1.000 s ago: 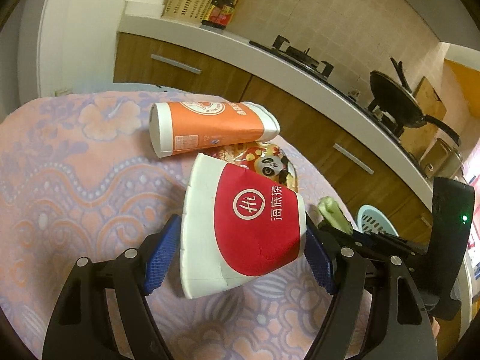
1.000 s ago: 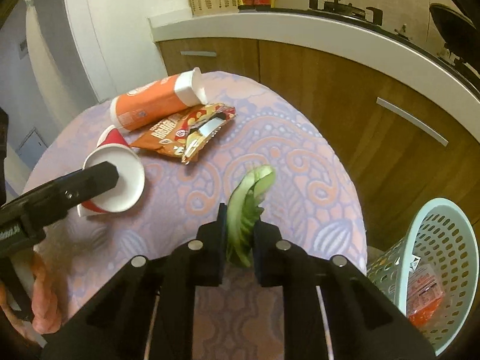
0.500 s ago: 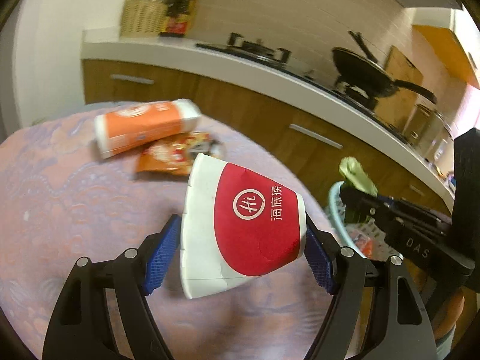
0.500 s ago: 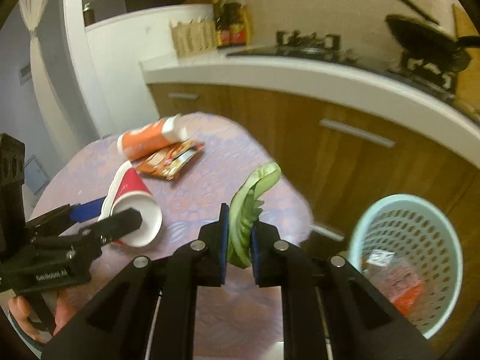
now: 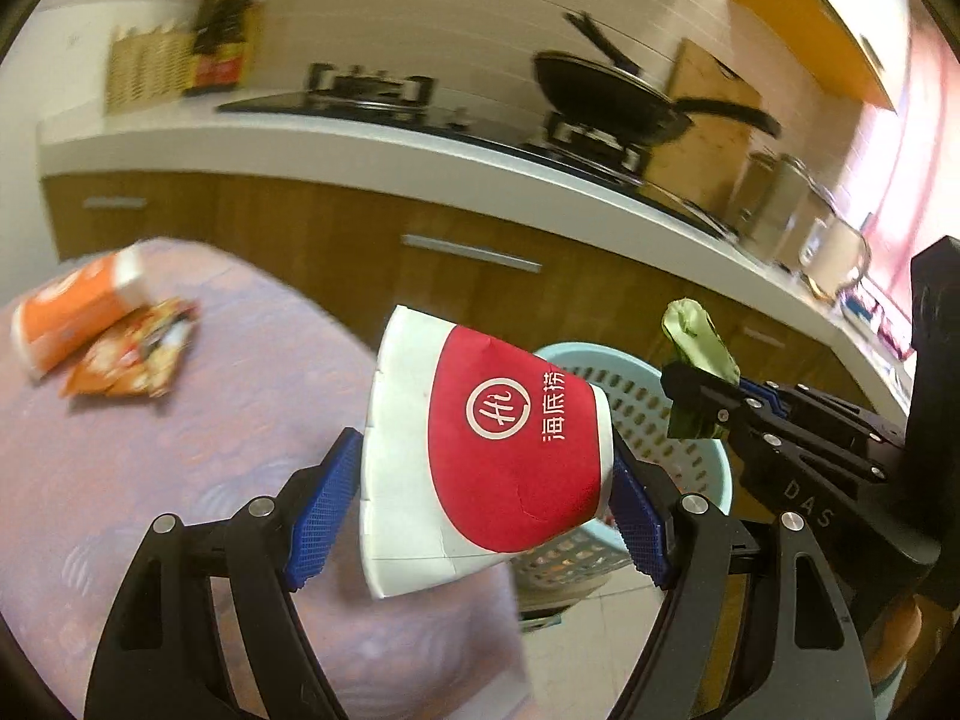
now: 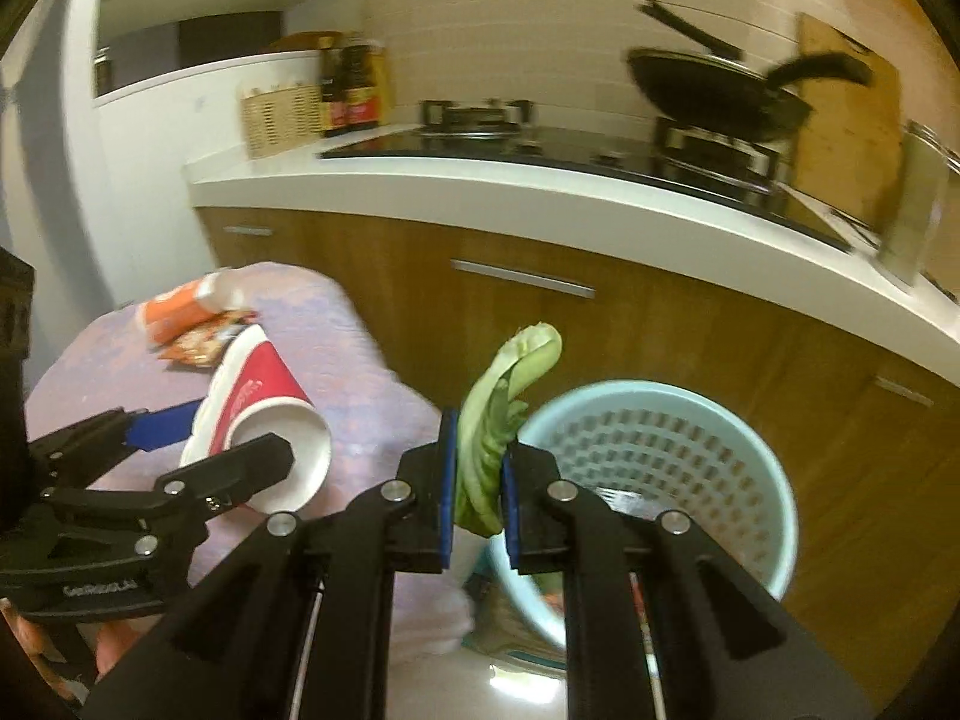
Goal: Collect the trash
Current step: 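Carry the paper cup and bok choy leaf to the wastebasket and release both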
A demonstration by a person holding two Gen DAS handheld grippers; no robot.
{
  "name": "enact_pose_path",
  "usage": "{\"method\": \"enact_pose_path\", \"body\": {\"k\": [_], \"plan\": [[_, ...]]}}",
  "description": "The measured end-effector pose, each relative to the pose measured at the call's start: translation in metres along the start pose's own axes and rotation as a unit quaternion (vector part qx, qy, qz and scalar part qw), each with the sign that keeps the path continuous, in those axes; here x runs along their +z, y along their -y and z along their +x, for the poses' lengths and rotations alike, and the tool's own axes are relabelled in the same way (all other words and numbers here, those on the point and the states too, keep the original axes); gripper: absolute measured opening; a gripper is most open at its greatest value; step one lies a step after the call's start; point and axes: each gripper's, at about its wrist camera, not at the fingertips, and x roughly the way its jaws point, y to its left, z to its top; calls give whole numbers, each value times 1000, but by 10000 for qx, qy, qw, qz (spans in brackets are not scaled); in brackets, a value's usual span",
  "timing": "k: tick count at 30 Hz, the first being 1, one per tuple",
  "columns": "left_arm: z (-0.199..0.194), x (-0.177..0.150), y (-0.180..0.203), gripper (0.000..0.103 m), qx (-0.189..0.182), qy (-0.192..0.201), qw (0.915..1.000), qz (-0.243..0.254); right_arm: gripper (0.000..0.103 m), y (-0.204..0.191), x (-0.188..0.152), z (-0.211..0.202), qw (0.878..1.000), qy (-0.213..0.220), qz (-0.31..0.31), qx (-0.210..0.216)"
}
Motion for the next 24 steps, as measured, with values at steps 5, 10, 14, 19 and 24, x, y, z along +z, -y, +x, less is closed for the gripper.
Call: {"method": "enact_pose_path", "body": {"k": [5, 10, 14, 19, 24], "plan": [[24, 9, 32, 75, 33, -37, 9992, 394, 11, 53, -6, 7, 9981, -193, 496, -301], [55, 15, 64, 75, -63, -253, 9968, 752, 11, 104, -18, 27, 9889, -724, 1192, -514], [82, 17, 83, 75, -139, -466, 9945, 932, 11, 134, -33, 45, 9810, -1051, 1538, -547], [102, 15, 93, 75, -169, -588, 9930, 1013, 11, 148, -40, 64, 9773, -1305, 1586, -515], [120, 16, 96, 75, -180, -744, 9918, 1024, 12, 147, -42, 86, 9722, -1746, 1508, -394]]}}
